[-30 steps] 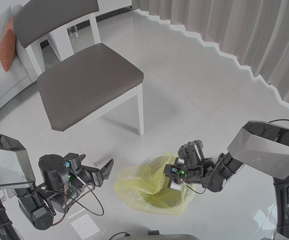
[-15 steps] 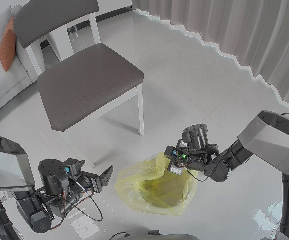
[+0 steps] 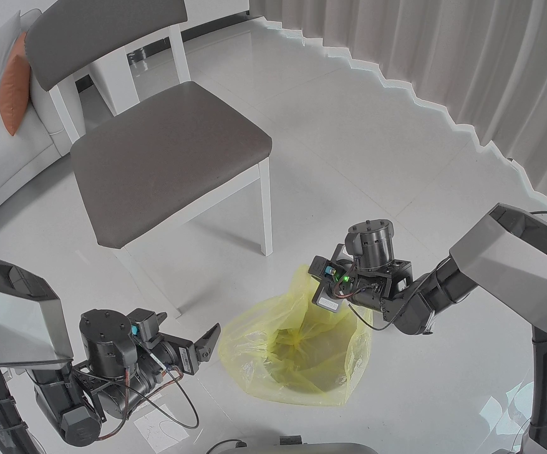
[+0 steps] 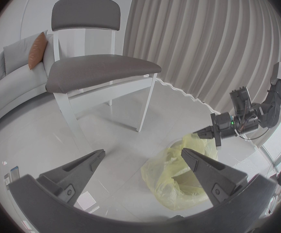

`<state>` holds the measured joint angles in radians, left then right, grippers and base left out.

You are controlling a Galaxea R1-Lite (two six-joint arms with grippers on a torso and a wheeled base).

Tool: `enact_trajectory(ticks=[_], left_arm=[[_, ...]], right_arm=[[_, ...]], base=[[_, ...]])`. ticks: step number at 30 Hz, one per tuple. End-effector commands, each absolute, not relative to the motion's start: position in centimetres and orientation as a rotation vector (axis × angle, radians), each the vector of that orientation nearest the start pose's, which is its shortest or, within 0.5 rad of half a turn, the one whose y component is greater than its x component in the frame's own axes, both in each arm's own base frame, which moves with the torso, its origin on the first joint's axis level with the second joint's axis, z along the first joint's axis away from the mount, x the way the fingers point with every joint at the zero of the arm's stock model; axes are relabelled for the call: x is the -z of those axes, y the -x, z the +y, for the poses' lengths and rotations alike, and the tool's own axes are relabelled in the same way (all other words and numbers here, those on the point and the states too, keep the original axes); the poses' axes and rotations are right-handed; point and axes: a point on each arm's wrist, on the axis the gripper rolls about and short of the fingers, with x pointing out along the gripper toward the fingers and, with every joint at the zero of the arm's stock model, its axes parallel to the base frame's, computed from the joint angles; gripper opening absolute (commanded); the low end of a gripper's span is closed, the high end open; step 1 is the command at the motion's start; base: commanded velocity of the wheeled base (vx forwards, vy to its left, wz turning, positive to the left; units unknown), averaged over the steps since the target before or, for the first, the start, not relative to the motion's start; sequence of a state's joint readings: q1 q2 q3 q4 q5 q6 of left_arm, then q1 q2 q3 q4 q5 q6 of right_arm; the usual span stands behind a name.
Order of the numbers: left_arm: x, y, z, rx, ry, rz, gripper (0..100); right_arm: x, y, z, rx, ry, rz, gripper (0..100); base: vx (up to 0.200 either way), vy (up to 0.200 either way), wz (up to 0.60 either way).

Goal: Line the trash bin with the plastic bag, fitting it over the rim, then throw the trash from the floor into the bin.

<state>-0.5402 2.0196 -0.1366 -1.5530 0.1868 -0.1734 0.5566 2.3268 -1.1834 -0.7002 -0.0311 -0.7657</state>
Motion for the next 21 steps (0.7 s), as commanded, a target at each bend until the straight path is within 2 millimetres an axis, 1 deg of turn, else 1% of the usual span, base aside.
enact_trajectory(ticks=[1,4,7,13,15,18,19,20,21], left_arm=[[-4.7,-21.0,-12.5,0.334,0.053,0.335,100],[-4.6,-21.0,-12.4,0.328,0.05,0.342,100],[-4.6,-20.9,-12.4,0.328,0.049,0.343,100],[-4.6,-20.8,-12.3,0.328,0.049,0.343,100],[-4.6,-20.8,-12.3,0.328,0.048,0.347,100],[-4.5,-20.7,-12.4,0.331,0.047,0.349,100],[-4.5,-20.7,-12.3,0.331,0.047,0.349,100],[-4.5,-20.7,-12.3,0.331,0.047,0.349,100],[-4.6,-20.7,-12.3,0.331,0.047,0.349,100]], right_arm=[[-4.6,-37.6,23.2,-0.653,0.865,0.197,0],[-4.9,-37.8,23.3,-0.645,0.869,0.171,0],[-4.6,-38.4,23.2,-0.636,0.872,0.167,0],[-5.4,-39.0,23.5,-0.595,0.88,0.122,0],[-5.5,-39.6,23.5,-0.582,0.88,0.113,0],[-4.0,-41.1,23.2,-0.566,0.88,0.126,0],[-3.1,-41.6,23.3,-0.566,0.881,0.141,0],[-2.5,-41.8,23.3,-0.57,0.881,0.15,0],[-1.2,-42.1,23.5,-0.579,0.883,0.172,0]], base=[[0.0,0.0,0.0],[0.0,0.0,0.0],[0.0,0.0,0.0],[0.0,0.0,0.0],[0.0,0.0,0.0],[0.0,0.0,0.0],[0.0,0.0,0.0],[0.0,0.0,0.0],[0.0,0.0,0.0]])
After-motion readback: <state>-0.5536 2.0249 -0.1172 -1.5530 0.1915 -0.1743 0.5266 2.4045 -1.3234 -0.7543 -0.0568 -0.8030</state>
